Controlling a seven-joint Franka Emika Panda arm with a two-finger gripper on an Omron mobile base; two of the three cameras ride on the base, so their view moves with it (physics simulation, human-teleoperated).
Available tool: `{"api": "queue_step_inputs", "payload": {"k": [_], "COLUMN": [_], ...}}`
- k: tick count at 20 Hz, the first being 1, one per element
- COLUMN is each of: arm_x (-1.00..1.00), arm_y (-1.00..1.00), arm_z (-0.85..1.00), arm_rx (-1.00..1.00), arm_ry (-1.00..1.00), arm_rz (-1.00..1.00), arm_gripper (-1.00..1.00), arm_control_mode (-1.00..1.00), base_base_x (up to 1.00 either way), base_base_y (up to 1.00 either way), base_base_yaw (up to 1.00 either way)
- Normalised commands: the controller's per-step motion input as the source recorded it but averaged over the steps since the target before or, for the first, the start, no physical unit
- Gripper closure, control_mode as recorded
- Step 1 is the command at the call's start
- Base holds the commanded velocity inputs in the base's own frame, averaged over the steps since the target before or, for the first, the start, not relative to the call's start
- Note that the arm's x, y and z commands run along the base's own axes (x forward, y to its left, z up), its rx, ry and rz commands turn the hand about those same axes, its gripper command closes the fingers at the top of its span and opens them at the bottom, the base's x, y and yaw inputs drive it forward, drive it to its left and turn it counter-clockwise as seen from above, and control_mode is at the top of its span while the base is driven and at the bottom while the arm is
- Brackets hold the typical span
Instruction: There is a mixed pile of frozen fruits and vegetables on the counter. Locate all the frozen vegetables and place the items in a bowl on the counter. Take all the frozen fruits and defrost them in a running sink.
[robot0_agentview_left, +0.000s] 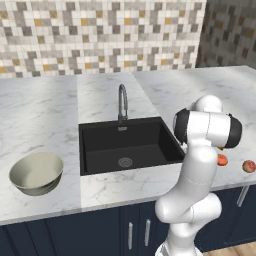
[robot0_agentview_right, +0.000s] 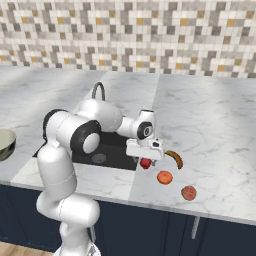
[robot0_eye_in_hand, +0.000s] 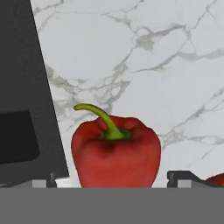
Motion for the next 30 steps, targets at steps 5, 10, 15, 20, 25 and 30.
{"api": "queue_step_inputs", "payload": {"k": [5, 10, 15, 20, 25, 30], "arm_x": [0.24, 0.01, -0.02, -0.02, -0.08, -0.08], "arm_y": [-0.08, 0.04, 0.15, 0.38, 0.32, 0.39], "arm_z": [-0.16, -0.15, 0.1, 0.27, 0.31, 0.17], "arm_rx": [0.0, 0.0, -0.01, -0.02, -0.03, 0.0], "arm_ry": [0.01, 0.04, -0.01, -0.06, -0.08, -0.06], "arm_rz": [0.05, 0.01, 0.0, 0.0, 0.0, -0.05], "arm_gripper": [-1.0, 1.0, 1.0, 1.0, 1.0, 1.0], "arm_control_mode": [-1.0, -1.0, -1.0, -1.0, -1.0, -1.0], "base_base_x": [0.0, 0.0, 0.0, 0.0, 0.0, 0.0], "base_base_y": [0.0, 0.0, 0.0, 0.0, 0.0, 0.0], "base_base_yaw": [0.0, 0.0, 0.0, 0.0, 0.0, 0.0]}}
